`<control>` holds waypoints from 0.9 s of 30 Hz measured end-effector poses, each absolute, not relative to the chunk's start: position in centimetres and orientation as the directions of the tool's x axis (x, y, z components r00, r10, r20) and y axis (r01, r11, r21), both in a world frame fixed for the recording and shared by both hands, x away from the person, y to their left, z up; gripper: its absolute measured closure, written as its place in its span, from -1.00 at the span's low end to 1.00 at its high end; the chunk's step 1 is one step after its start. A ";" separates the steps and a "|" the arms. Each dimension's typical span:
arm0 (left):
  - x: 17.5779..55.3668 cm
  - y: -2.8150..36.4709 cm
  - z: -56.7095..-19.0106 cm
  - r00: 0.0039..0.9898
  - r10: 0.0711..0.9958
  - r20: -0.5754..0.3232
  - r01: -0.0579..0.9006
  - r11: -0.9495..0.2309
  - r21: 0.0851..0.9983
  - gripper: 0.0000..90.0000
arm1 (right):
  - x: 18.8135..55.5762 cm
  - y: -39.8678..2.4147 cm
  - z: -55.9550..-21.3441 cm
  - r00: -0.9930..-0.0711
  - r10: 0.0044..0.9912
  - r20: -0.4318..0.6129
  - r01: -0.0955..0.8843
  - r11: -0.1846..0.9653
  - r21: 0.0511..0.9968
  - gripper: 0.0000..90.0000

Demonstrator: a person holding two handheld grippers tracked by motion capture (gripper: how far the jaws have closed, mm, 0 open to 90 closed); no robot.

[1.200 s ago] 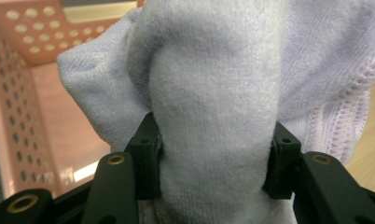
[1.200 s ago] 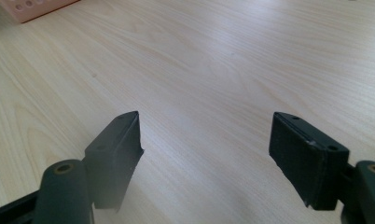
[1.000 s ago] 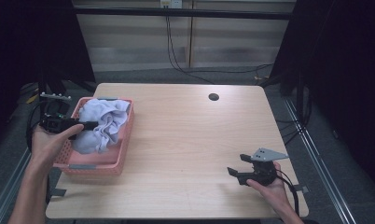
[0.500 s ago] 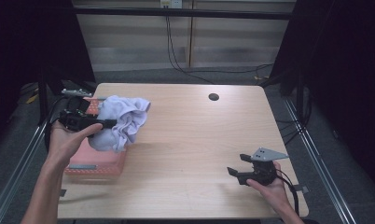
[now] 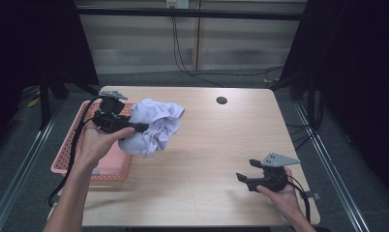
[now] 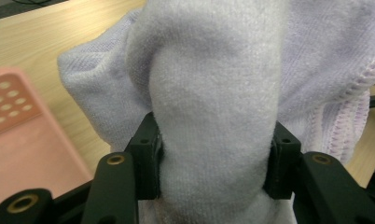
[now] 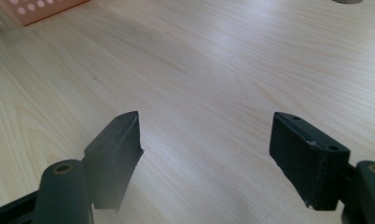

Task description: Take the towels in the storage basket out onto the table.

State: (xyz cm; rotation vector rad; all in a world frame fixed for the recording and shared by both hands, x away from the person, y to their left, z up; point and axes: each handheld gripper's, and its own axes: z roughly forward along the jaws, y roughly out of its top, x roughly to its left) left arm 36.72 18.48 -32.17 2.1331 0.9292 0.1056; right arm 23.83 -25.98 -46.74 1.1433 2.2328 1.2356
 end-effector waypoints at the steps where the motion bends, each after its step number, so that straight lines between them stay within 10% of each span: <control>1: 36.7 18.1 -32.2 0.733 0.645 -0.216 0.579 -0.426 0.695 0.11 | 23.8 -26.0 -46.7 -0.616 0.783 0.081 0.484 0.296 0.824 -0.45; 27: 36.7 6.9 -37.0 0.808 0.525 -0.268 0.545 -0.491 0.680 0.10 | 23.7 -26.3 -46.6 -0.616 0.783 0.086 0.481 0.288 0.828 -0.45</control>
